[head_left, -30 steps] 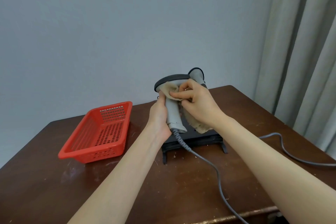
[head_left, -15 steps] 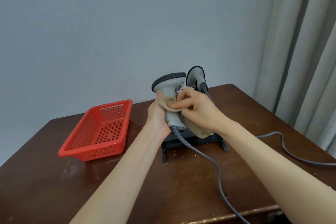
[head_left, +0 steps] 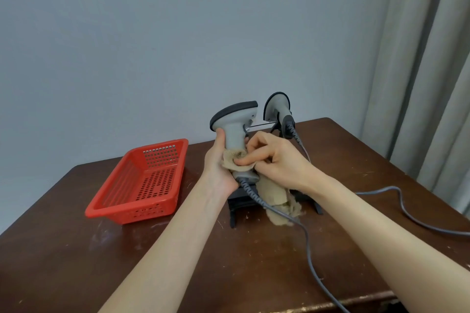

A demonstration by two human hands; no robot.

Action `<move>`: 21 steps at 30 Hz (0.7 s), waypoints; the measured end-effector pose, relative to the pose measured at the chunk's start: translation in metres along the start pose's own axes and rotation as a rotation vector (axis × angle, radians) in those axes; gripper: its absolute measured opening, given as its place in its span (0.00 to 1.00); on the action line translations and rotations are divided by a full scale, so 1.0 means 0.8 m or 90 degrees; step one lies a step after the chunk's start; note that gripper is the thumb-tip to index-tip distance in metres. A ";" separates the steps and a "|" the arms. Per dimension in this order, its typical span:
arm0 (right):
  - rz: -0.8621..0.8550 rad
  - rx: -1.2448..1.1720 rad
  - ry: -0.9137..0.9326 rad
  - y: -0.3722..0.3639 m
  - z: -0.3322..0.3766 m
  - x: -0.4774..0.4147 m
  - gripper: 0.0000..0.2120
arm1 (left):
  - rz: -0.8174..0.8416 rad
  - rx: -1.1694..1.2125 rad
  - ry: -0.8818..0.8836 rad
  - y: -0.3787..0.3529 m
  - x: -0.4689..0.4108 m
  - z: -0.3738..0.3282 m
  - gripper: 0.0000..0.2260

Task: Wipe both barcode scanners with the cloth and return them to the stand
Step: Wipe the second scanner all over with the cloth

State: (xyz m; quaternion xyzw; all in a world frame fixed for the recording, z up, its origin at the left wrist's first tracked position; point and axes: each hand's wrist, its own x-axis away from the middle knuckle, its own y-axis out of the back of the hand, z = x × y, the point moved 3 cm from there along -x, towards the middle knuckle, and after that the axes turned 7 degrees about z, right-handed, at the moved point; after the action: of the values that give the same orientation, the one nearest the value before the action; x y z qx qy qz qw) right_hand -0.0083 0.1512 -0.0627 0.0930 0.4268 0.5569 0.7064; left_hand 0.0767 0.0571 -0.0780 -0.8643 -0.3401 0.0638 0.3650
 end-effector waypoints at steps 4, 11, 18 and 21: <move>-0.136 0.020 -0.068 0.015 -0.015 -0.017 0.20 | -0.047 -0.031 -0.039 -0.005 -0.003 0.006 0.24; -0.018 0.039 0.021 -0.006 0.002 0.002 0.15 | 0.024 0.019 0.007 -0.002 -0.005 0.000 0.27; -0.153 0.066 -0.088 0.015 -0.010 -0.030 0.20 | 0.005 -0.018 -0.031 -0.010 -0.010 0.014 0.20; -0.084 0.043 -0.065 0.004 -0.004 -0.018 0.17 | 0.004 -0.023 -0.009 -0.002 -0.013 0.010 0.21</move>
State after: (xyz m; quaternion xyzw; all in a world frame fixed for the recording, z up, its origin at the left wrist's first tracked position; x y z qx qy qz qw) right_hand -0.0130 0.1389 -0.0553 0.1168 0.4138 0.4890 0.7589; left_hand 0.0654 0.0559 -0.0841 -0.8714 -0.3409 0.0651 0.3467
